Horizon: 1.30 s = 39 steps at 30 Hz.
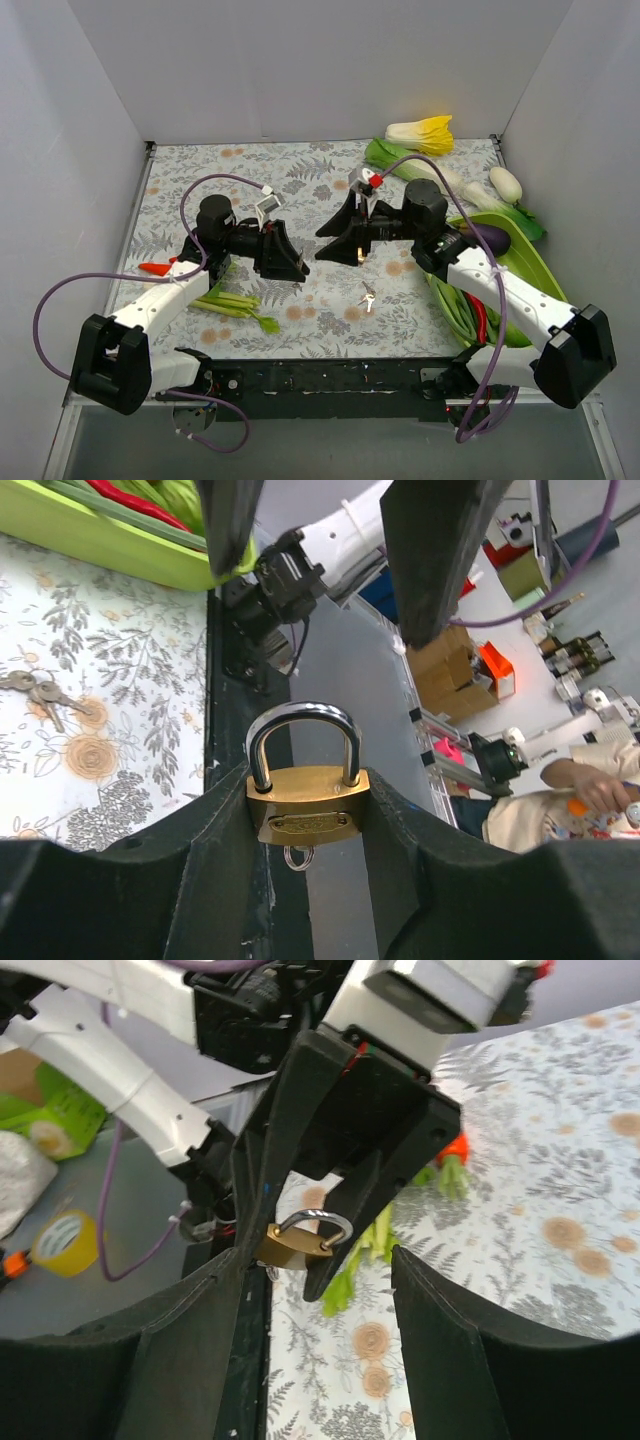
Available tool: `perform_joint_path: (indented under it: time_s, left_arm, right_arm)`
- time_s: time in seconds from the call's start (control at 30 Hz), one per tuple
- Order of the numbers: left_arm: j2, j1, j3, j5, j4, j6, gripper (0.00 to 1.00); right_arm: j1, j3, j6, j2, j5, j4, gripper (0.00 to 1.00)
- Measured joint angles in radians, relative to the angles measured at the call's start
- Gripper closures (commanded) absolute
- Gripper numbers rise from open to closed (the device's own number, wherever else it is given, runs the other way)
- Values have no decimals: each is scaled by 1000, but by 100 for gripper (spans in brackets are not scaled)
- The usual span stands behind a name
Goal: Unlock with the key
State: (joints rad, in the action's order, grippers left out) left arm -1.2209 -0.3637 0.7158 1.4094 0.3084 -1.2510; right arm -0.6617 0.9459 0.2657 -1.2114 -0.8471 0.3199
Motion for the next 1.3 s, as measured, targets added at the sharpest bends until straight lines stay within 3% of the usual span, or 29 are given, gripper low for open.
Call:
perform_joint_path:
  time_s: [0.4, 0.63, 1.03, 1.3]
  left_arm:
    - [32, -18, 0, 63, -2, 0, 100]
    - [39, -22, 0, 70, -2, 0, 100]
    - [40, -26, 0, 95, -10, 2, 100]
    - [39, -26, 1, 114, -39, 20, 100]
  right_arm:
    - [-76, 119, -84, -64, -98, -86, 32]
    - [-121, 158, -124, -126, -118, -132, 39]
    - [-137, 184, -185, -152, -112, -224, 68]
    - [-132, 188, -192, -151, -110, -260, 93]
